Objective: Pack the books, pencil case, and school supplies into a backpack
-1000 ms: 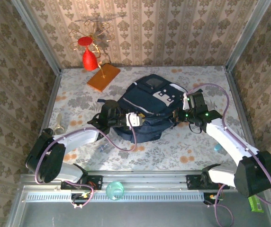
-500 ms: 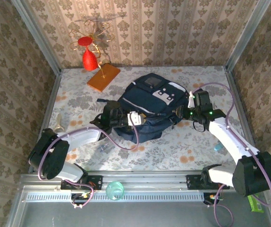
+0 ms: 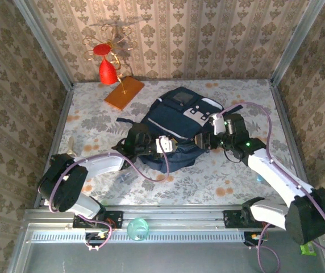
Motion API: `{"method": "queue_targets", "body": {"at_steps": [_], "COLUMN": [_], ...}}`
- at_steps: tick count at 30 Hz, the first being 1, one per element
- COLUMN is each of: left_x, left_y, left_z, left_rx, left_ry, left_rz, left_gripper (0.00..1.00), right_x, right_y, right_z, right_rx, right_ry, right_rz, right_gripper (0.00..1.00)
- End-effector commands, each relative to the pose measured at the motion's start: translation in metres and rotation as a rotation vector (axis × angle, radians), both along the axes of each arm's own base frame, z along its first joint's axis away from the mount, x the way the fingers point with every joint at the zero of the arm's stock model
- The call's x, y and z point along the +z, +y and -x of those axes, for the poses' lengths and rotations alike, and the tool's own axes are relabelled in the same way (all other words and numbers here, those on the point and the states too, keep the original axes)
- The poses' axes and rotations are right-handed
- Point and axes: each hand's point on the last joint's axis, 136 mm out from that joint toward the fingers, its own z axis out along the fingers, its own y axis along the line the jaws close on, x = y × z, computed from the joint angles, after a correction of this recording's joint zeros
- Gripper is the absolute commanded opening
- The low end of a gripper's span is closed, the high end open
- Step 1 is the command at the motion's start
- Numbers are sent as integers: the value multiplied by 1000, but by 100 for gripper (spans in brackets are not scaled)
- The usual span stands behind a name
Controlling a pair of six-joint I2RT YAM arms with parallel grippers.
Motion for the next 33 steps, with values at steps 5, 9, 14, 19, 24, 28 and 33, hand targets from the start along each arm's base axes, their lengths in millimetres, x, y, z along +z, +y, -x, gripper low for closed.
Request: {"method": "queue_targets", "body": {"at_steps": [5,9,14,19,24,28,33], "left_x": [-10,-11,-9,-9,-9,-8,-8], "left_y": [5,5,5,4,2,2,1], "left_z": [-4,-4,-4,-5,-8,-8,-9], "left_rx": [52,54,53,56,61,64,67], "left_ry": [48,50,49,48,50,44,42], "left_rz": [-23,-27,-23,-27,-27,-27,-30], "left_gripper": [11,11,12,12,12,12,11], "right_x": [3,1,-11,-18,-21,-23,-26], "right_y": [27,33,36,34,34,35,36], "right_z": [-4,-5,1,10,15,22,26], "right_rx": [173,212,229,220,217,233,247], "right_ry": [-53,-55,-12,-7,2,7,4], "right_rz": [-45,-35,-16,-15,-29,-43,-54], "right_gripper": [65,55,45,36,28,27,28]}}
